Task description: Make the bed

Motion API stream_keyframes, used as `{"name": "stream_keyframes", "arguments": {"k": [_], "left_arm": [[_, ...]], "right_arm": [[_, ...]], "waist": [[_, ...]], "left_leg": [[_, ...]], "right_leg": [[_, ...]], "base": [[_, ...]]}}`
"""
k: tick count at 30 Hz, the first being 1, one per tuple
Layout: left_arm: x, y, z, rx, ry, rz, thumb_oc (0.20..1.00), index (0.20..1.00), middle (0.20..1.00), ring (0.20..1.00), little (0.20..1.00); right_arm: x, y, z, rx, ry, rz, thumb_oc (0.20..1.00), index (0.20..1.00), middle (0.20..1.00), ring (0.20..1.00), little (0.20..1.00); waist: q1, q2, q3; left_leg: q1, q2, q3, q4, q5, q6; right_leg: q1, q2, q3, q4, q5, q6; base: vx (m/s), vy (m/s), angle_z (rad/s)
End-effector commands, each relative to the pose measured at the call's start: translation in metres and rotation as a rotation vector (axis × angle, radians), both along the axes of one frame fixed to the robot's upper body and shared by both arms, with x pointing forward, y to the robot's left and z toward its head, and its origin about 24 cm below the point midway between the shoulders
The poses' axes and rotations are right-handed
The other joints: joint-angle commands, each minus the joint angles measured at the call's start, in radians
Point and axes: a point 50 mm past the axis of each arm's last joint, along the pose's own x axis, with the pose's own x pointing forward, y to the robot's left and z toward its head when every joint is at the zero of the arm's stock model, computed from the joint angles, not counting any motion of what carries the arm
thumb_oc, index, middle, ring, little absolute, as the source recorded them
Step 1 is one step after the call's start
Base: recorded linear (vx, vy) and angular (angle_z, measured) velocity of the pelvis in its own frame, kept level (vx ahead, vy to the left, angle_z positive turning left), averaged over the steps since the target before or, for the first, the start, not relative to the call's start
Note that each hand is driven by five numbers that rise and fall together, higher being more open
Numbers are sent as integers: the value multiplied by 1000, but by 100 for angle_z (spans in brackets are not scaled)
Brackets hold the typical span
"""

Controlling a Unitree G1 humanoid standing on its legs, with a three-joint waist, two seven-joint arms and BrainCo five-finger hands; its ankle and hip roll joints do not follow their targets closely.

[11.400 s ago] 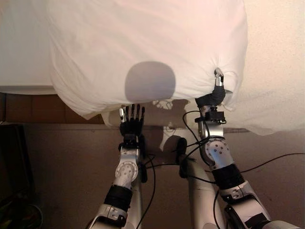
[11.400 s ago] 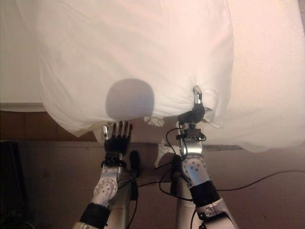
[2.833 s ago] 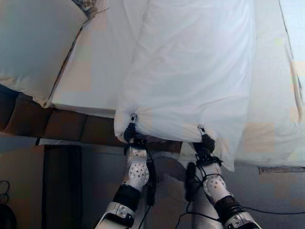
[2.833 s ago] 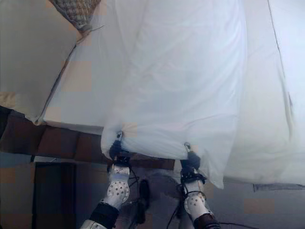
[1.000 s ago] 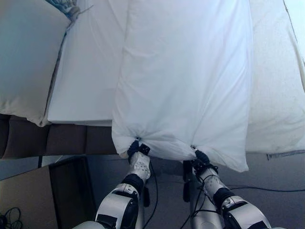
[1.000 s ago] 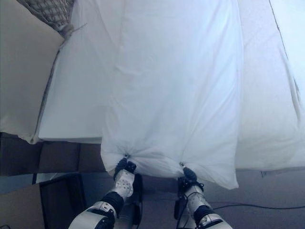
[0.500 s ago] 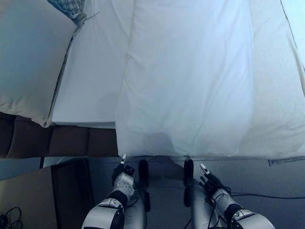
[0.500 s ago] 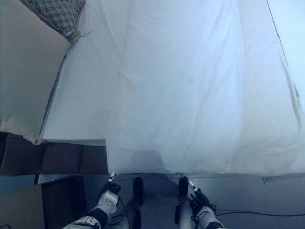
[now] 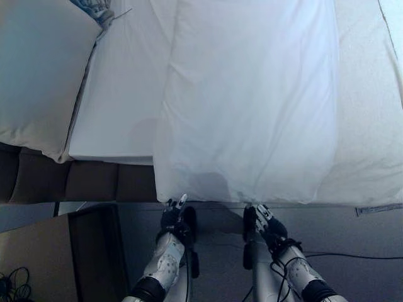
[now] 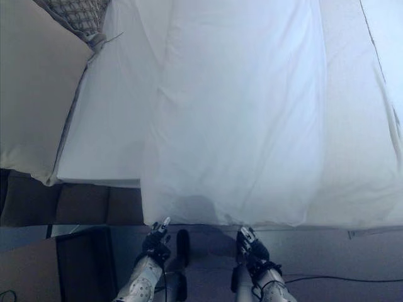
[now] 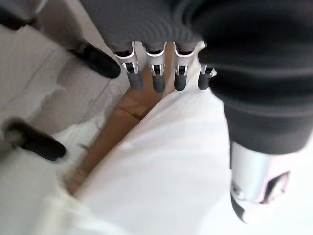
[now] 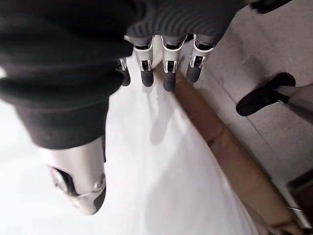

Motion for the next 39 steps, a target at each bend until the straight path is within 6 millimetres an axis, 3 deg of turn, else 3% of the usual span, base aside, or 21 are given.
{"name": "stream_keyframes", "arguments": {"k": [1, 4, 5, 7, 9, 15, 16, 18, 19, 21, 25, 27, 30, 32, 35, 39], "left_arm": [[15, -10, 15, 198, -141, -404, 1000, 1000, 1000, 1000, 1000], [32, -28, 35, 272, -233, -655, 1000, 1000, 1000, 1000, 1000], [32, -28, 35, 272, -233, -655, 1000, 1000, 1000, 1000, 1000], [48, -46, 60, 344, -330, -924, 1000, 1000, 1000, 1000, 1000], [55, -54, 76, 360, -393, -1034, 1000, 1000, 1000, 1000, 1000], [73, -62, 107, 376, -470, -1183, 1000, 1000, 1000, 1000, 1000], [80, -62, 117, 381, -486, -1208, 1000, 1000, 1000, 1000, 1000], [82, -64, 123, 383, -509, -1217, 1000, 1000, 1000, 1000, 1000], [88, -67, 134, 399, -545, -1229, 1000, 1000, 1000, 1000, 1000], [92, -68, 142, 437, -579, -1219, 1000, 1000, 1000, 1000, 1000], [116, -63, 176, 560, -696, -1013, 1000, 1000, 1000, 1000, 1000], [120, -59, 177, 558, -696, -945, 1000, 1000, 1000, 1000, 1000], [137, -41, 202, 648, -756, -649, 1000, 1000, 1000, 1000, 1000], [140, -37, 207, 685, -767, -620, 1000, 1000, 1000, 1000, 1000], [150, -4, 222, 805, -747, -401, 1000, 1000, 1000, 1000, 1000], [155, 13, 233, 866, -735, -305, 1000, 1000, 1000, 1000, 1000]], "right_arm": [[17, 7, 26, -73, -158, 191, 1000, 1000, 1000, 1000, 1000], [37, 12, 44, -128, -219, 307, 1000, 1000, 1000, 1000, 1000], [37, 12, 44, -128, -219, 307, 1000, 1000, 1000, 1000, 1000], [58, 17, 63, -149, -272, 400, 1000, 1000, 1000, 1000, 1000], [66, 22, 72, -167, -296, 460, 1000, 1000, 1000, 1000, 1000], [93, 21, 99, -195, -333, 503, 1000, 1000, 1000, 1000, 1000], [102, 18, 111, -222, -356, 499, 1000, 1000, 1000, 1000, 1000], [104, 19, 115, -213, -363, 496, 1000, 1000, 1000, 1000, 1000], [111, 20, 126, -219, -390, 488, 1000, 1000, 1000, 1000, 1000], [114, 21, 131, -223, -403, 486, 1000, 1000, 1000, 1000, 1000], [133, 20, 165, -280, -474, 437, 1000, 1000, 1000, 1000, 1000], [136, 19, 169, -280, -484, 412, 1000, 1000, 1000, 1000, 1000], [149, 11, 196, -326, -541, 256, 1000, 1000, 1000, 1000, 1000], [151, 10, 203, -330, -551, 245, 1000, 1000, 1000, 1000, 1000], [159, -7, 221, -395, -548, 102, 1000, 1000, 1000, 1000, 1000], [164, -16, 236, -419, -551, 17, 1000, 1000, 1000, 1000, 1000]], "waist": [[-26, -12, 22], [-26, -11, 39], [-26, -11, 39], [-30, -10, 58], [-29, -12, 58], [-32, -14, 49], [-31, -18, 46], [-30, -19, 40], [-31, -24, 37], [-30, -26, 37], [-28, -36, 50], [-30, -37, 46], [-30, -40, 58], [-31, -41, 53], [-31, -42, 54], [-30, -42, 55]], "left_leg": [[-42, 29, -4, 49, -3, -45], [-67, 29, -2, 83, -11, -46], [-68, 29, -2, 84, -12, -46], [-106, 28, -6, 134, -24, -47], [-141, 28, -9, 167, -30, -49], [-228, 27, -13, 230, -47, -45], [-253, 29, -7, 238, -44, -49], [-265, 29, -6, 243, -44, -49], [-290, 35, -6, 252, -45, -49], [-308, 36, -6, 266, -47, -49], [-400, 39, -7, 359, -70, -51], [-424, 40, -7, 377, -71, -51], [-498, 55, -5, 461, -100, -52], [-519, 55, -5, 477, -99, -53], [-564, 64, -3, 510, -111, -55], [-595, 69, 0, 538, -117, -54]], "right_leg": [[16, -48, 34, -28, 31, 96], [-18, -47, 41, 8, 22, 92], [-18, -47, 41, 9, 22, 92], [-57, -46, 47, 63, 6, 89], [-87, -45, 48, 90, -3, 86], [-181, -47, 58, 156, -10, 86], [-206, -46, 61, 158, -6, 85], [-220, -43, 64, 163, -6, 84], [-245, -41, 65, 176, -8, 83], [-263, -38, 69, 188, -11, 81], [-353, -30, 79, 268, -29, 71], [-377, -31, 78, 284, -30, 68], [-452, -30, 82, 368, -60, 59], [-469, -29, 84, 378, -60, 57], [-518, -29, 82, 418, -71, 56], [-552, -29, 83, 442, -76, 52]], "base": [[-67, 14, -1], [-67, 14, -1], [-83, 4, -2], [-104, -1, 1], [-85, -8, 6], [-60, -5, 9], [-34, -1, -2], [-34, -3, -5], [-45, -10, -4], [-44, -12, 0], [-50, -15, -1], [-13, -15, -2], [-6, -9, -1], [0, 0, 0], [-7, -3, -1], [-13, -1, -4]]}}
